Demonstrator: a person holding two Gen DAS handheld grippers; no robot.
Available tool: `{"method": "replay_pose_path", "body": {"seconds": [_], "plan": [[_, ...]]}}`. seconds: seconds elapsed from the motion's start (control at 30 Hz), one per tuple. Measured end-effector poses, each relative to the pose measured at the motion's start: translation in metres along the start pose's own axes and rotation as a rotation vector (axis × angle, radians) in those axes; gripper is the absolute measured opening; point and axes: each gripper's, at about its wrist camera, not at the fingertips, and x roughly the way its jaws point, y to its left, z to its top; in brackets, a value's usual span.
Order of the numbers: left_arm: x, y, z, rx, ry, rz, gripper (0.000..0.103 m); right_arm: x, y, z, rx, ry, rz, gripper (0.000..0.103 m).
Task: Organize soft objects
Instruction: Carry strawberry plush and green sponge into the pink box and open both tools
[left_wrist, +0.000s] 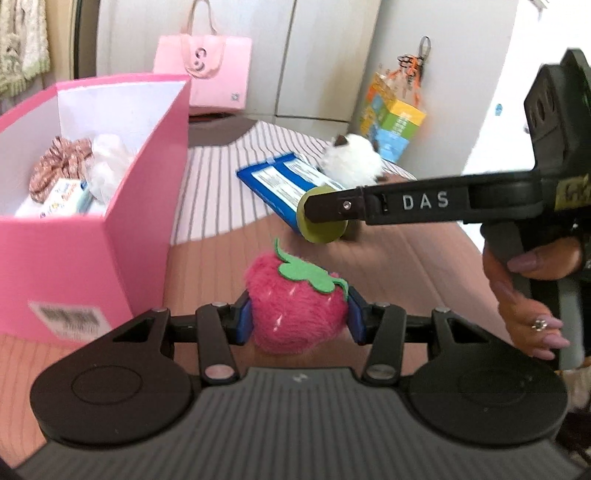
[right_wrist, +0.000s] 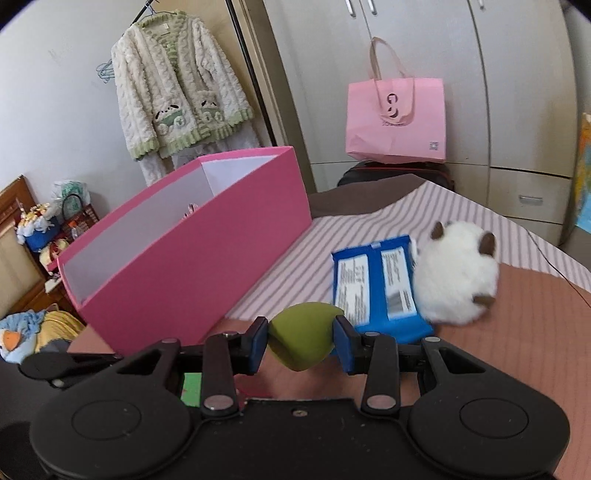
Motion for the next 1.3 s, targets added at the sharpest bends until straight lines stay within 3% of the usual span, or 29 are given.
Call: {"method": "replay_pose_path", "body": {"seconds": [0.23, 0.57, 0.73, 0.93, 1.07, 1.3], "plan": [[-0.025, 0.016, -0.014, -0.034, 0.077, -0.051, 0.047, -0.025, 0.018, -0.026, -0.032, -0.017, -0.074, 0.044], [-0.072, 0.042, -0.019, -0.009, 0.105, -0.032, 0.047, -0.052, 0.058, -0.05, -0.071, -0.014, -0.095, 0.044], [-0.103, 0.047, -0.018, 0.07, 0.108, -0.001, 0.047, -0.067, 0.078, -0.061, -0.059, -0.012, -0.016, 0.044], [-0.133, 0.062, -0.019, 0.102, 0.169, -0.041, 0.047, -0.067, 0.104, -0.065, -0.006, 0.039, 0.085, 0.044], [-0.156, 0.066, -0.015, 0.125, 0.148, -0.069, 0.047, -0.068, 0.128, -0.056, -0.049, 0.054, 0.093, 0.044], [-0.186, 0.082, 0.01, 0.143, 0.047, -0.082, 0.047, -0.077, 0.171, -0.024, -0.158, -0.002, 0.115, 0.045]]}}
